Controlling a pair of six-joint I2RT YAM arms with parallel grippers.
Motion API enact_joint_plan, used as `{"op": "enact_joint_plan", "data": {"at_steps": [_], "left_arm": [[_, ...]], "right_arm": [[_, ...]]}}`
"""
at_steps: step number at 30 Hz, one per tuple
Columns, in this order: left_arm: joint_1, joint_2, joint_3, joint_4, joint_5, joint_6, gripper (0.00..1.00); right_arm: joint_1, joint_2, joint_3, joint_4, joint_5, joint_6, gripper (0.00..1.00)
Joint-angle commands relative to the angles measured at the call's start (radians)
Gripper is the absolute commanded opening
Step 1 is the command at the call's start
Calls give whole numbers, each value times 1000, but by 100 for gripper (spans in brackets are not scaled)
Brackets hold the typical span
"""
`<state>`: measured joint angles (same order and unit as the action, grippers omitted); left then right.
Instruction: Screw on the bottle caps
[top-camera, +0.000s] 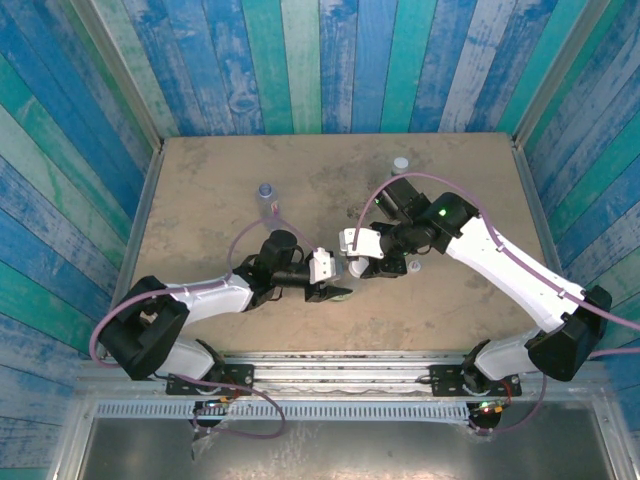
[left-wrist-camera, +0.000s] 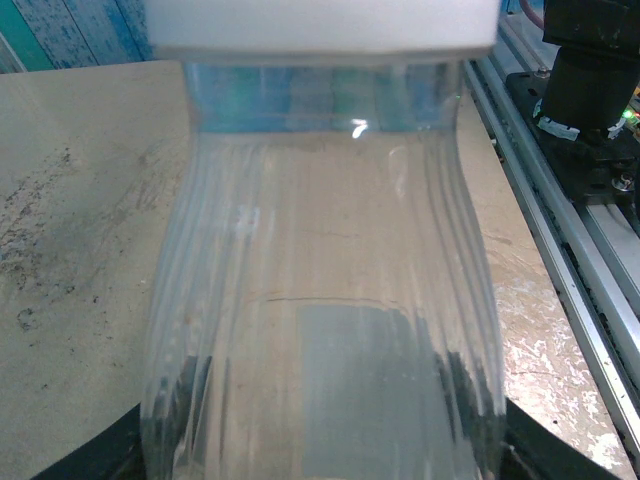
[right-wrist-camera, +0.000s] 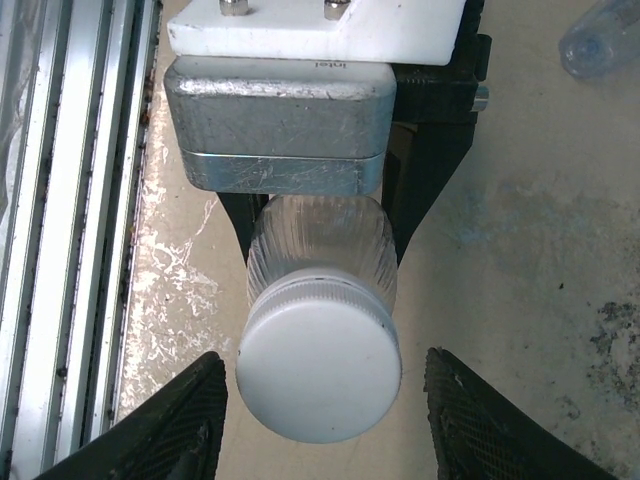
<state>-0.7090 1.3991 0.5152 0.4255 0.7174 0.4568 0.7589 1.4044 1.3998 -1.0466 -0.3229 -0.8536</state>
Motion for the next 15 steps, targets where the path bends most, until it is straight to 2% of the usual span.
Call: {"op": "enact_joint_plan", "data": {"at_steps": [1,3,8,15], "left_arm": [[-3,-35,14,-3,23,8,56],[-2,-35,15,-4,26,6,56],[-2,-30,17,-5,28,5,56],[-3,-28,19,-5,31,7,56]], "right_arm": [[7,9,-11,-2,-18,-2,55],[7,7,-21,26,4,17,60],[7,11,-26,43,7,25,59],[7,-10,-39,40,1,30,46]]}}
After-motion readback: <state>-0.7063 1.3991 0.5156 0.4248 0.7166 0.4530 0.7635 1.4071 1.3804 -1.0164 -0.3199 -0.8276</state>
